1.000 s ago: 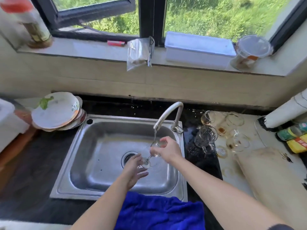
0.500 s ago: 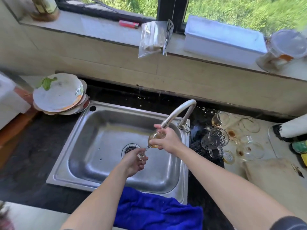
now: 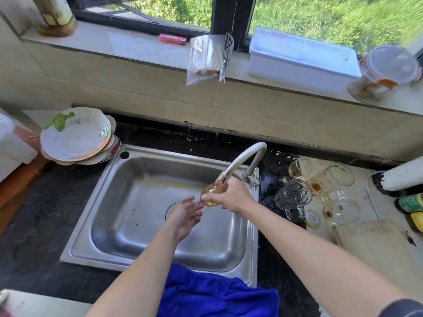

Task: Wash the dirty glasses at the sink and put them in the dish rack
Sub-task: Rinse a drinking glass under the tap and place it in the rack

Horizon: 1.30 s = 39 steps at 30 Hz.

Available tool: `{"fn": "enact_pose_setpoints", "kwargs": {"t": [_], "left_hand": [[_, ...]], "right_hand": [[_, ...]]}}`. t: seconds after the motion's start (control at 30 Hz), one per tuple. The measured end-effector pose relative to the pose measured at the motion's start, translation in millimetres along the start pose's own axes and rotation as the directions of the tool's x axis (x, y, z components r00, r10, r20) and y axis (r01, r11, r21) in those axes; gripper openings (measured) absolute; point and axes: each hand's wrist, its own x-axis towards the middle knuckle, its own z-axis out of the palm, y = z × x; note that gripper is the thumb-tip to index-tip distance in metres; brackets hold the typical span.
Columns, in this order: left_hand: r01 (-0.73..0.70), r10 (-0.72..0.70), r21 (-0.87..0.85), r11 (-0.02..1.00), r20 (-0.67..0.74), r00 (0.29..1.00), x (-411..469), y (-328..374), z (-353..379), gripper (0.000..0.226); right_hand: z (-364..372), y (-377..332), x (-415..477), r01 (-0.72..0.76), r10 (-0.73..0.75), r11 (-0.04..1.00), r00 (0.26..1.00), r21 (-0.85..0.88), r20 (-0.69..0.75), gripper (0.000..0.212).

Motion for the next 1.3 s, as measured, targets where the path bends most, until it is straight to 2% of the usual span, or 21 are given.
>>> {"fn": "enact_pose_setpoints", "kwargs": {"t": [0.07,0.13,0.2,0.3,0.37,0.43,0.53,0.6,0.7,0.8,0.9,0.97,1.03,1.1,1.2,1.3], "left_hand": [[0.028,-0.029,0.084,0.996,0.009,1.000,0.1,1.6,-2.1,0.006],[0.055,-0.059,0.200,0.978,0.011,0.998,-1.2,3.0,-4.6,0.016],[0.069,-0.069,0.254,0.965,-0.011,0.998,-3.0,4.3,-5.2,0.021],[-0.017,0.020,0.148,0.989,-0.019,1.000,-0.1,2.8,-3.1,0.015],[-0.066,0.069,0.081,0.995,-0.032,0.997,3.1,3.4,-1.5,0.015],[-0.023,0.028,0.151,0.988,-0.033,0.999,0.6,5.6,-1.7,0.011],[0.077,-0.071,0.296,0.952,-0.032,0.997,-2.8,5.9,-4.0,0.025],[0.062,-0.059,0.241,0.969,-0.021,0.998,-1.9,4.3,-1.5,0.024],[-0.032,0.035,0.087,0.996,-0.030,0.999,1.2,4.1,4.8,0.020],[0.010,0.006,0.206,0.978,-0.074,0.997,-0.4,5.7,3.7,0.012],[0.109,-0.081,0.387,0.916,-0.090,0.993,-7.0,9.0,4.1,0.028],[0.123,-0.109,0.327,0.937,-0.059,0.992,-10.5,10.7,6.4,0.026],[0.053,-0.047,0.171,0.984,-0.038,0.998,-7.7,11.7,7.1,0.015],[-0.007,0.011,0.106,0.994,-0.039,0.999,-4.0,13.9,5.0,0.017],[0.029,-0.022,0.233,0.972,-0.032,0.999,-6.5,14.9,0.0,0.007],[0.095,-0.072,0.395,0.914,-0.072,0.995,-9.6,13.1,-3.0,0.024]], "right_hand": [[-0.9,0.4,-0.7,0.039,-0.035,0.997,0.998,-0.065,0.058,0.059],[-3.0,1.2,0.1,0.085,-0.073,0.991,0.990,-0.099,0.123,0.066],[-4.4,0.1,0.0,0.085,-0.075,0.993,0.990,-0.081,0.121,0.063],[-2.0,-2.9,-2.1,0.034,-0.035,0.999,0.998,0.008,0.046,0.052],[-1.3,-5.4,-4.0,0.039,-0.038,0.999,0.999,-0.012,0.030,0.056],[-2.6,-5.2,-3.3,0.066,-0.062,0.996,0.995,-0.058,0.072,0.063],[-6.2,-6.8,-2.3,0.136,-0.129,0.989,0.985,-0.052,0.115,0.061],[-5.7,-10.4,-4.5,0.105,-0.103,0.993,0.993,-0.049,0.052,0.052],[-2.4,-11.8,-6.7,0.065,-0.070,0.994,0.996,-0.082,-0.055,0.039],[-4.5,-10.4,-7.3,0.078,-0.082,0.989,0.996,-0.129,-0.028,0.036],[-10.3,-10.6,-6.0,0.112,-0.097,0.987,0.987,-0.119,0.128,0.064],[-10.5,-11.6,-7.1,0.111,-0.096,0.983,0.990,-0.147,0.103,0.063],[-10.2,-12.3,-9.6,0.057,-0.056,0.991,0.998,-0.124,0.006,0.055],[-10.7,-12.8,-13.0,0.016,-0.019,0.997,0.999,-0.080,-0.031,0.051],[-13.2,-9.7,-13.8,0.049,-0.038,0.984,0.997,-0.170,0.070,0.056],[-11.6,-2.3,-11.3,0.084,-0.063,0.981,0.991,-0.174,0.122,0.057]]}}
